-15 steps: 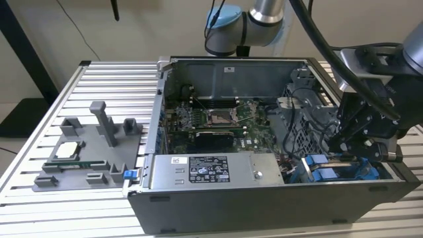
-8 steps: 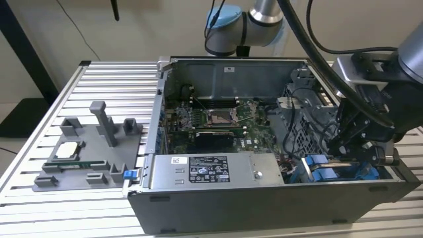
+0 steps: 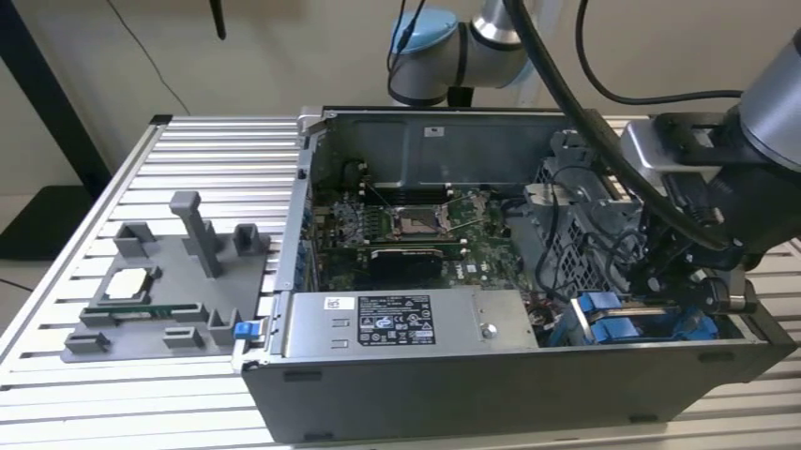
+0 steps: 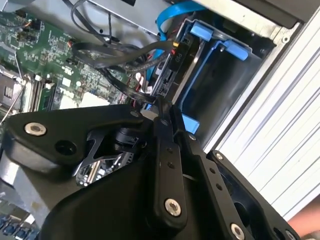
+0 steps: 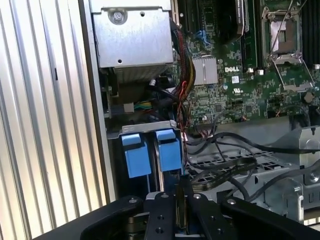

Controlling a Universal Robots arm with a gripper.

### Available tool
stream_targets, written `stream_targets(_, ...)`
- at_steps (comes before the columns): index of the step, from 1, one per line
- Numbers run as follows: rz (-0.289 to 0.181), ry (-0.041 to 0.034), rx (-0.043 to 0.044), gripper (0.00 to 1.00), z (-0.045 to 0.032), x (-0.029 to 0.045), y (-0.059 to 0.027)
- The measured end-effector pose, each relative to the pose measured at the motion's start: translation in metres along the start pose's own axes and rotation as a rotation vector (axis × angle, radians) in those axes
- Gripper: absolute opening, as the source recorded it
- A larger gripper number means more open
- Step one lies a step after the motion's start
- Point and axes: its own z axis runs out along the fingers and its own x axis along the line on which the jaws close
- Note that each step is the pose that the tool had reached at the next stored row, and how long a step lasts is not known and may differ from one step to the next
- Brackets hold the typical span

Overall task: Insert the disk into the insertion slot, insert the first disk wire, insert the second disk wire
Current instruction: 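Insert the second disk wire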

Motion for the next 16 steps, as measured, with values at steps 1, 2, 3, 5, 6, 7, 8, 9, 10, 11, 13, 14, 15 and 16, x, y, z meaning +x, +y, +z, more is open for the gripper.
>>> stream_targets(1, -0.003, -0.0012, 0.0082, 0.00, 0.0009, -0.0009, 0.0002)
stream_targets(2, -0.006, -0.0021, 0.0146, 0.00, 0.0018, -0.0017, 0.0003)
stream_targets(3, -0.008, -0.0031, 0.0207, 0.00, 0.0027, -0.0025, 0.0005)
stream_targets(5, -0.013, -0.0048, 0.0327, 0.00, 0.0048, -0.0042, 0.0008)
stream_targets(6, -0.015, -0.0048, 0.0367, 0.00, 0.0060, -0.0047, 0.0009)
stream_targets(7, -0.017, -0.0049, 0.0402, 0.00, 0.0072, -0.0048, 0.0010)
stream_targets(8, -0.018, -0.0053, 0.0442, 0.00, 0.0085, -0.0048, 0.0011)
stream_targets(9, -0.019, -0.0056, 0.0475, 0.00, 0.0095, -0.0049, 0.0011)
stream_targets(10, -0.020, -0.0057, 0.0490, 0.00, 0.0100, -0.0049, 0.0010)
stream_targets(11, -0.020, -0.0056, 0.0492, 0.00, 0.0103, -0.0049, 0.0011)
stream_targets(13, -0.020, -0.0051, 0.0494, 0.00, 0.0111, -0.0047, 0.0010)
stream_targets(14, -0.019, -0.0043, 0.0495, 0.00, 0.0114, -0.0046, 0.0010)
stream_targets(15, -0.020, -0.0033, 0.0497, 0.00, 0.0119, -0.0045, 0.0009)
stream_targets(16, -0.020, -0.0031, 0.0498, 0.00, 0.0123, -0.0045, 0.0008)
